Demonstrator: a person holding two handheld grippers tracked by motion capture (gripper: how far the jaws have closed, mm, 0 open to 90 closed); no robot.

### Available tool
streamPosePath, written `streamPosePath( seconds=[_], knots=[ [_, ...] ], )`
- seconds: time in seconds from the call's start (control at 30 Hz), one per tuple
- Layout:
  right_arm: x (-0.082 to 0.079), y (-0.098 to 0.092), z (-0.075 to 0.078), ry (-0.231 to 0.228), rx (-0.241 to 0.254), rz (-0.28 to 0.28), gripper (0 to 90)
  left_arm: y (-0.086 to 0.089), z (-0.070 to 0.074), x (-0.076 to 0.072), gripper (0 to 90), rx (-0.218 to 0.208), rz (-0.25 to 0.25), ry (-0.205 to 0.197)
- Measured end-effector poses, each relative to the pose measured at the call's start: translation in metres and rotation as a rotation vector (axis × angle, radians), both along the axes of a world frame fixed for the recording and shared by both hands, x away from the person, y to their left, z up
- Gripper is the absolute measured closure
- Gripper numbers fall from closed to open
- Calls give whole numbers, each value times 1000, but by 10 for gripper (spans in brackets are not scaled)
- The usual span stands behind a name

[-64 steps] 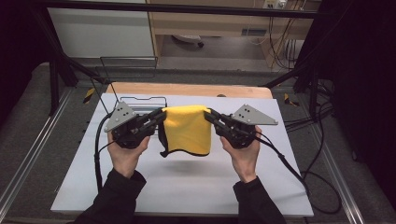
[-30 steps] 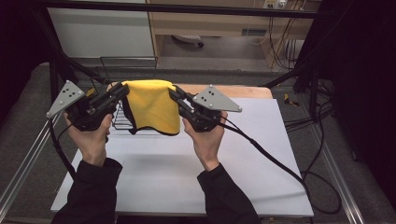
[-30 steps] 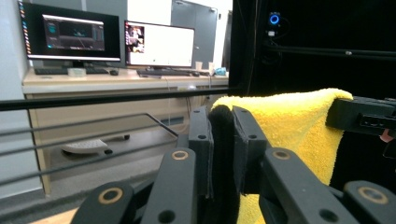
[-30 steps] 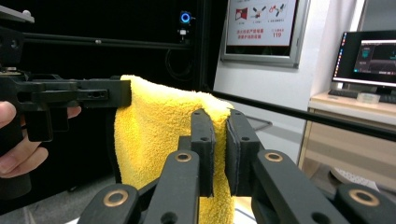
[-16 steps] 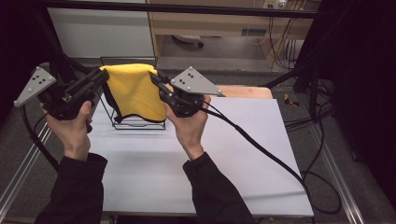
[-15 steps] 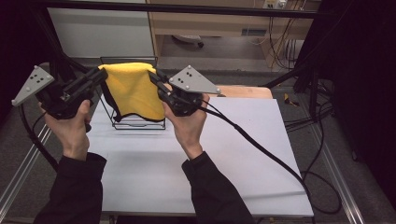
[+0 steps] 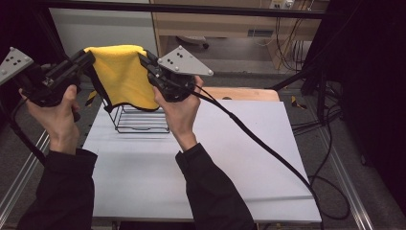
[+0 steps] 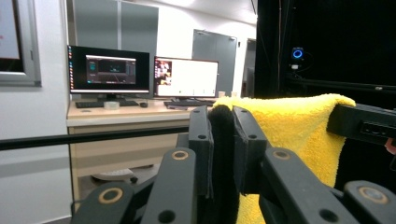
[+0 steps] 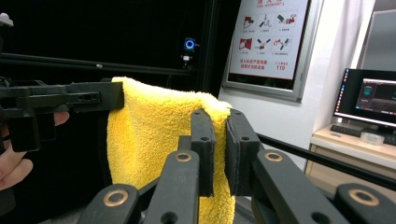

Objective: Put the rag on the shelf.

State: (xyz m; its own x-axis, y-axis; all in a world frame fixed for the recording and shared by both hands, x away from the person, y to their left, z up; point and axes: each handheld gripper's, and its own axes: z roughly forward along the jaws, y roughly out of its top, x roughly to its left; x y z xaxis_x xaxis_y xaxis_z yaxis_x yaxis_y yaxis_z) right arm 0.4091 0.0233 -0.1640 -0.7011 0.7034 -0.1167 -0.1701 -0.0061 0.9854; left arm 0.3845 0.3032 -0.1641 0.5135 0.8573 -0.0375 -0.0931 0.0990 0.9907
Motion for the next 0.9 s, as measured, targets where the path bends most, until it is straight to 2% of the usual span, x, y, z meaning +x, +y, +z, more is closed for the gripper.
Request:
streamPosePath(
  seconds=[0.47, 0.6, 0.73, 0.9],
  knots=[
    [24, 16, 27, -18, 14, -14, 838, 11, 28, 24, 791, -7, 15, -4],
    [29, 18, 32, -19, 15, -22, 838, 10, 36, 32, 791, 4, 22, -2],
    [36, 21, 39, -17, 23, -27, 837, 13, 41, 41, 791, -26, 15, 4],
    [46, 26, 45, -15, 22, -30, 838, 17, 47, 51, 791, -32, 27, 9]
  ],
)
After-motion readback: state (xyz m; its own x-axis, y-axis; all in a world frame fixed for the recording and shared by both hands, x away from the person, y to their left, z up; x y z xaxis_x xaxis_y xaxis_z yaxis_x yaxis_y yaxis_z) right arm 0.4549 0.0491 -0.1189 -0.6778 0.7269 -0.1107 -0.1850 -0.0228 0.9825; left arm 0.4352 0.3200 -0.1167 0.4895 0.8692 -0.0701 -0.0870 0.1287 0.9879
